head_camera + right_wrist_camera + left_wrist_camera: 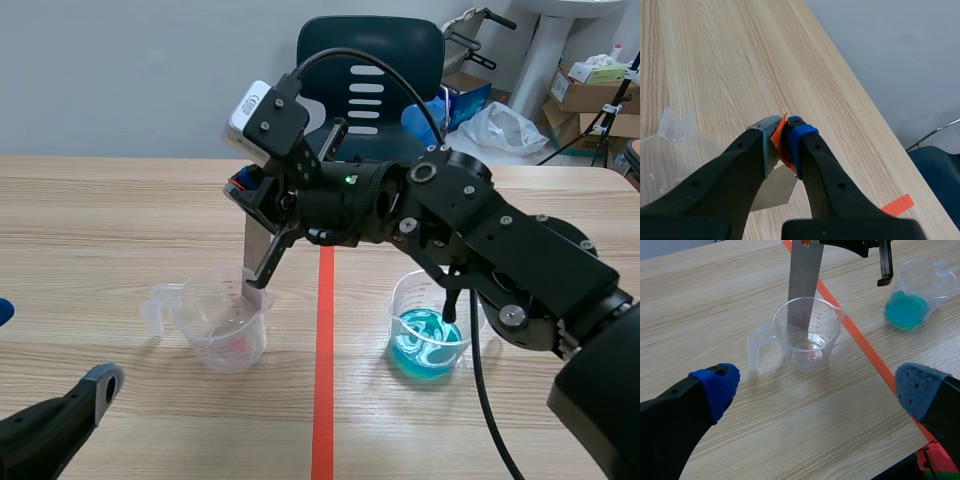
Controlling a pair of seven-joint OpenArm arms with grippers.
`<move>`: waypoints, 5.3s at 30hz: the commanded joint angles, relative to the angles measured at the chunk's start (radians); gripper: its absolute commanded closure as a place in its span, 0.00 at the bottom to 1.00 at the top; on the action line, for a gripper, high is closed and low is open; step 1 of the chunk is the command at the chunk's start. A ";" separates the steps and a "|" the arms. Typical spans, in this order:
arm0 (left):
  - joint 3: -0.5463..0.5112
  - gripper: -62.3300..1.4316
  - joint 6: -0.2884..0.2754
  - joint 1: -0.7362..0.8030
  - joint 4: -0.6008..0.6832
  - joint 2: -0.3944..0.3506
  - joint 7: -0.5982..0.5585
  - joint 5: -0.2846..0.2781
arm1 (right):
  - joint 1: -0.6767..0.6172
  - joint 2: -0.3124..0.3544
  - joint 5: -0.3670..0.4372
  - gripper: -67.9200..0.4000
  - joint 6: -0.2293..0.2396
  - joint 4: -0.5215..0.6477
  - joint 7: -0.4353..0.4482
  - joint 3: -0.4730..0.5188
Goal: Do the redox reaction experiment
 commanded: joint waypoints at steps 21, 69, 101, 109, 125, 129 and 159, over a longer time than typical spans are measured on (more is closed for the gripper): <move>0.006 0.00 0.000 0.000 0.017 0.000 -0.013 -0.006 | -0.008 0.014 -0.001 0.98 0.007 0.002 -0.014 0.000; 0.006 0.00 0.001 -0.003 0.017 0.000 -0.010 -0.002 | 0.034 0.133 0.171 0.98 0.007 0.315 -0.018 0.028; 0.006 0.00 0.001 -0.003 0.017 0.000 -0.010 -0.002 | 0.044 0.312 0.362 0.98 -0.016 0.522 -0.018 0.029; 0.006 0.00 0.001 -0.003 0.017 0.000 -0.010 -0.002 | 0.097 0.406 0.505 0.98 -0.039 0.564 -0.021 0.029; 0.006 0.00 0.001 -0.003 0.017 0.000 -0.010 -0.002 | 0.257 0.635 0.746 0.98 -0.033 0.565 -0.021 0.024; 0.006 0.00 0.001 -0.003 0.017 0.000 -0.010 -0.002 | 0.280 0.649 0.748 0.98 -0.033 0.565 -0.022 0.013; 0.006 0.00 0.001 -0.003 0.017 0.000 -0.010 -0.002 | 0.352 0.450 0.478 0.98 -0.039 0.565 -0.022 -0.397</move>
